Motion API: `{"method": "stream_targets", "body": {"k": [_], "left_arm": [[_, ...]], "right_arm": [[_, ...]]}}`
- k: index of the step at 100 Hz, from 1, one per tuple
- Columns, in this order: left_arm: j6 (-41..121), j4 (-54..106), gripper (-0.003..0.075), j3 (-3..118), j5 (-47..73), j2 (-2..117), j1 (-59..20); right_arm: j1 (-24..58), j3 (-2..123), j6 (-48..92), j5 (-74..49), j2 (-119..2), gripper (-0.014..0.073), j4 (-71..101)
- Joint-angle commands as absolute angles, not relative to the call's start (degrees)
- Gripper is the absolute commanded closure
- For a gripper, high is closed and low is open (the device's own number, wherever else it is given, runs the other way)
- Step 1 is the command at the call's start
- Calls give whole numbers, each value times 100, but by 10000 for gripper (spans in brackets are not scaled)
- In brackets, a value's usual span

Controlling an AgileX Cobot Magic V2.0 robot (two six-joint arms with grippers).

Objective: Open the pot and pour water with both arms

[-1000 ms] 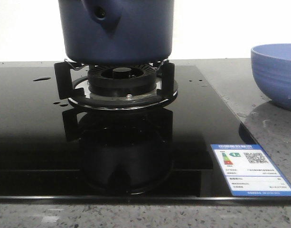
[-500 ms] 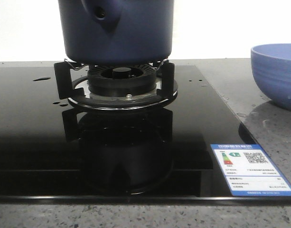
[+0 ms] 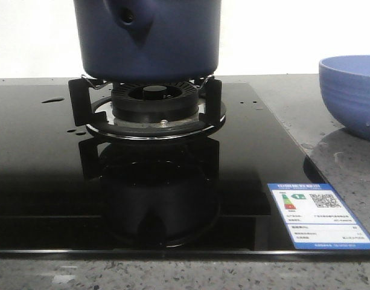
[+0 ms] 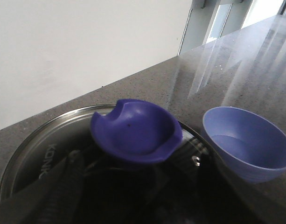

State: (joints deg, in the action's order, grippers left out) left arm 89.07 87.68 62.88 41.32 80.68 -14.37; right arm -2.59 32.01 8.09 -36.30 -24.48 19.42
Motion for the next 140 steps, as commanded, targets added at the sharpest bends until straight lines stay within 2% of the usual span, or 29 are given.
{"method": "stream_targets", "body": {"k": [1, 23, 51, 77, 103, 140], "left_arm": [[9098, 9076, 246, 6606, 3968, 8040, -1637], [9148, 9063, 246, 6905, 3626, 8383, -1938], [9280, 9063, 251, 6951, 3549, 8482, -1949], [9280, 9096, 380, 6959, 3560, 8482, -1949], [9280, 9221, 386, 7094, 3726, 8393, -1863], [9280, 9221, 386, 7345, 3825, 7959, -998]], "right_arm": [[-252, 3417, 857, -3271, -2523, 119, 2040], [-252, 3417, 857, -3271, -2523, 119, 2053], [-252, 3417, 857, -3302, -2523, 119, 2062], [-252, 3417, 857, -3329, -2523, 119, 2062], [-252, 3547, 857, -3543, -2586, 119, 2038], [-262, 4790, 425, -4218, -4292, 119, 1364]]}}
